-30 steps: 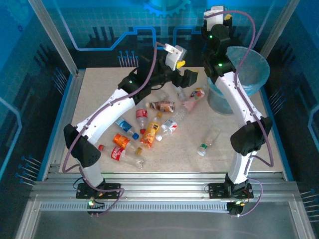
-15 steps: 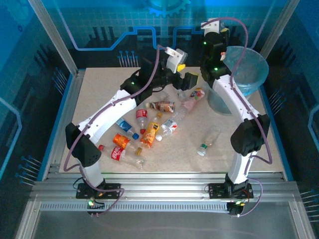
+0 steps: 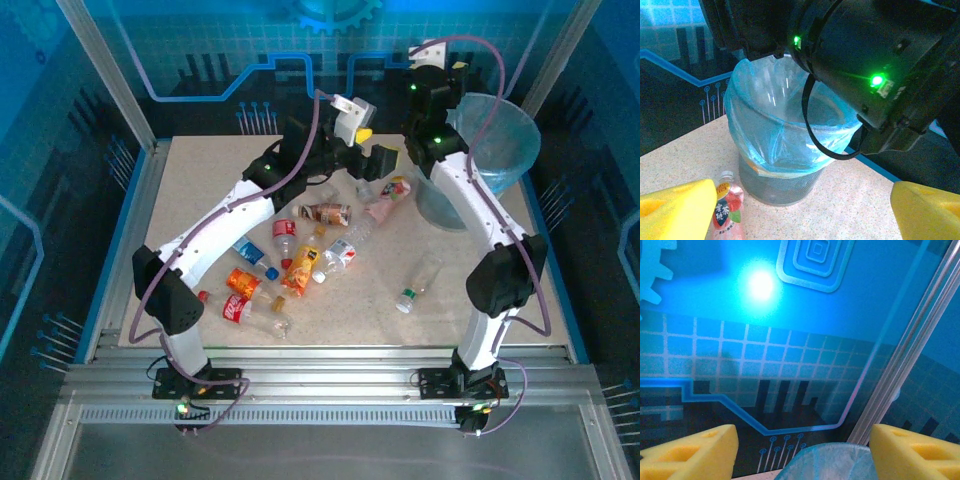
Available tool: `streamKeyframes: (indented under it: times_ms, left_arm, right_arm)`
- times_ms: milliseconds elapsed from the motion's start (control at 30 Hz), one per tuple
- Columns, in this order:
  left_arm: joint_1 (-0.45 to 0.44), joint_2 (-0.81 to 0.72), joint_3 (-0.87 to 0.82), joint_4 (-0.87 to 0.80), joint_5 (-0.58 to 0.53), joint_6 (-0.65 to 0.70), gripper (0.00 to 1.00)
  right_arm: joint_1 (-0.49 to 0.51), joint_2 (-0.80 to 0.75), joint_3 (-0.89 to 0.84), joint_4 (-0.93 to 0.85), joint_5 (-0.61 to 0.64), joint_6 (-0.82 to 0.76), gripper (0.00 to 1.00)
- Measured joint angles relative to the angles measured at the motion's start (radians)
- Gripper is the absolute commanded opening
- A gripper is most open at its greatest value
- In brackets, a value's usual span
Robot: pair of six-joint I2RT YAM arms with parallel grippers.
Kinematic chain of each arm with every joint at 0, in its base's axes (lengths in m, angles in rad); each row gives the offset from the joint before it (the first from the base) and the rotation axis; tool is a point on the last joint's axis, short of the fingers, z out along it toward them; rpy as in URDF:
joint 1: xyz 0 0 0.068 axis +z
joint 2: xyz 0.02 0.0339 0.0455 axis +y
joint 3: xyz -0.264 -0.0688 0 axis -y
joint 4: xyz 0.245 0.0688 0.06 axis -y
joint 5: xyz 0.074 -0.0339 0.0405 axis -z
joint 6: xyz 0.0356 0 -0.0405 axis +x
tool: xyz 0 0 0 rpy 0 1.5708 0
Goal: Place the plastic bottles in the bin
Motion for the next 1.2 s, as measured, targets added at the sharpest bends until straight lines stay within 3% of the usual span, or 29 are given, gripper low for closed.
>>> streamKeyframes:
  times_ms: [400,700,933,1067,1200]
  left_arm:
    - [0.0,-0.008,-0.005,-0.013,-0.013,-0.019,0.9]
    - [0.0,-0.167,-0.113,-0.116,-0.063,-0.026,0.89]
    - [0.0,-0.422,-0.385,-0.194,-0.147,-0.032,0.89]
    - [0.0,-0.579,-0.582,-0.274,-0.252,-0.094,0.89]
    - [0.0,-0.747,-0.753,-0.379,-0.385,-0.205,0.89]
  right_arm:
    - [0.002,-0.042,0.043,-0.18,-0.076,0.128,0.72]
    - [0.089,-0.134,0.075,-0.407,-0.211,0.229,0.72]
    - [0.218,-0.246,0.038,-0.541,-0.451,0.28,0.72]
    - [0.268,-0.301,-0.06,-0.568,-0.671,0.327,0.7]
    - [0.372,-0.245,-0.082,-0.612,-0.794,0.333,0.68]
